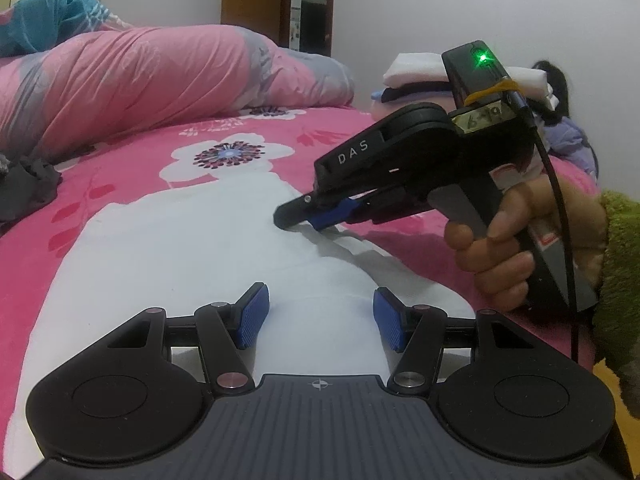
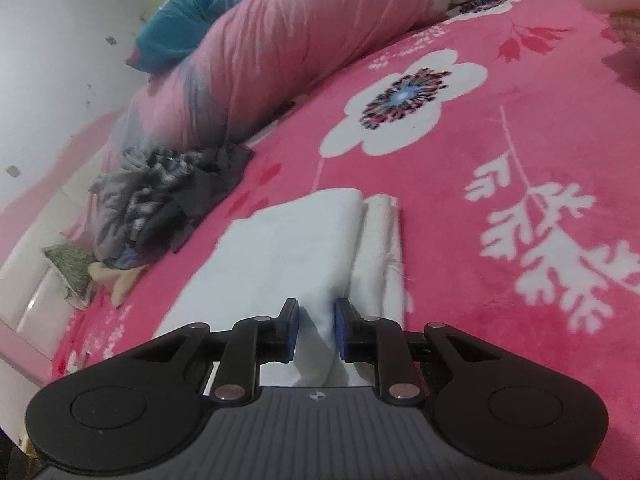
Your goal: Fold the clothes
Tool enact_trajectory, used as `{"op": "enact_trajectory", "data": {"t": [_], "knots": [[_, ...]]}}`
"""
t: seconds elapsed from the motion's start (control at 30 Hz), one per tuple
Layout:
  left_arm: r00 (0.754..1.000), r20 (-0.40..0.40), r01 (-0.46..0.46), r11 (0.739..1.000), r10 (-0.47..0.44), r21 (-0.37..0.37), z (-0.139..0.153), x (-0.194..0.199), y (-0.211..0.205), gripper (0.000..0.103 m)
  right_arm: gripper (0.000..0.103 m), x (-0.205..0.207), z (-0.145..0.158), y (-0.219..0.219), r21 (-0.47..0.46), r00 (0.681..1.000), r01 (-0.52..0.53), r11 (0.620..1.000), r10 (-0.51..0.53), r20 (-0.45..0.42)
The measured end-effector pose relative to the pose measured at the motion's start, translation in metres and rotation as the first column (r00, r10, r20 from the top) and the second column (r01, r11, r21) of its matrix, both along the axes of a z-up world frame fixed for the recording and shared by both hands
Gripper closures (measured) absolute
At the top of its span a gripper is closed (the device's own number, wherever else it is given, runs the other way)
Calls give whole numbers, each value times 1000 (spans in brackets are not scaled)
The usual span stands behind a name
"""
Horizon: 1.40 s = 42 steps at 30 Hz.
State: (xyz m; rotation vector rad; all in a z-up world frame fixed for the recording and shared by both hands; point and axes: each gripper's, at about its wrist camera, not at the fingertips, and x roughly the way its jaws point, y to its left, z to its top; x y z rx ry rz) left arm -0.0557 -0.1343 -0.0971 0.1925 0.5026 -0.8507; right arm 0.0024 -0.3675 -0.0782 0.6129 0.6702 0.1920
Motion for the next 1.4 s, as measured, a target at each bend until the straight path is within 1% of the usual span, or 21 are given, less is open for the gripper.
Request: {"op": "enact_trajectory", "data": {"t": [0.03,0.07,0.17,0.23,0.33,0.37,0.43,0.47,0.5,0.57,0.63,0.67,0.73,0.77,0.87,0.93,1.1,1.13,1.2,1.3,1.4], "knots": [[1000,-2,-1,1000,1,-3,0,0,0,45,91,-2,1,0,-1,1000,6,1000,-6,17],[1000,-4,-2,1000,2,-5,0,0,0,45,100,-5,3,0,-4,999,17,1000,-17,36],[1000,-15,0,1000,0,-1,3,2,-2,45,101,-13,8,-1,-14,995,44,999,-43,88],[1000,-27,4,1000,-4,-8,4,3,-3,45,101,-15,11,1,-25,994,47,999,-45,101],[999,-33,5,1000,-5,-9,3,4,-4,45,100,-9,6,-2,-5,998,39,999,-39,53],[1000,-30,6,1000,-6,-6,3,4,-4,45,97,-7,2,-5,15,999,41,999,-41,20],[1000,-21,7,1000,-7,1,3,3,-4,45,88,-6,-3,-11,58,999,44,997,-44,-3],[1000,-18,8,1000,-8,3,2,2,-4,45,82,-6,-4,-13,79,999,45,996,-45,-10],[1000,-17,9,1000,-9,3,2,2,-4,45,72,-6,-6,-15,100,999,46,994,-45,-16],[1000,-14,9,1000,-9,3,2,2,-4,45,59,-4,-6,-12,97,1000,21,995,-19,-13],[1000,-12,9,1000,-9,5,1,2,-4,45,59,0,-6,-6,70,1000,-7,997,8,-8],[1000,-11,9,1000,-9,4,1,2,-4,45,60,2,-5,-1,45,1000,-13,999,14,-2],[1000,-14,8,1000,-8,-1,1,3,-4,45,77,3,-5,3,12,1000,-4,1000,4,13],[1000,-18,7,1000,-7,-4,1,3,-3,45,100,1,-5,2,15,1000,8,1000,-8,25],[1000,-28,9,1000,-10,-11,4,5,-4,45,101,-10,-2,-3,34,995,43,998,-46,86],[999,-27,19,1000,-19,-12,6,4,-4,45,101,-20,7,-1,15,989,63,998,-64,134],[999,-24,36,999,-36,-4,4,3,-6,45,101,-24,15,4,-44,986,71,996,-64,152],[999,-24,36,999,-36,0,2,3,-7,45,101,-22,11,1,-35,989,74,997,-68,134],[999,-22,39,999,-39,0,2,4,-7,45,101,-14,-4,-9,29,994,85,996,-87,63],[999,-19,46,999,-46,5,2,4,-8,45,101,-15,-10,-17,74,994,99,992,-103,48],[999,-23,45,999,-45,-5,3,5,-7,45,101,-8,-23,-23,120,995,103,987,-102,-10]]}}
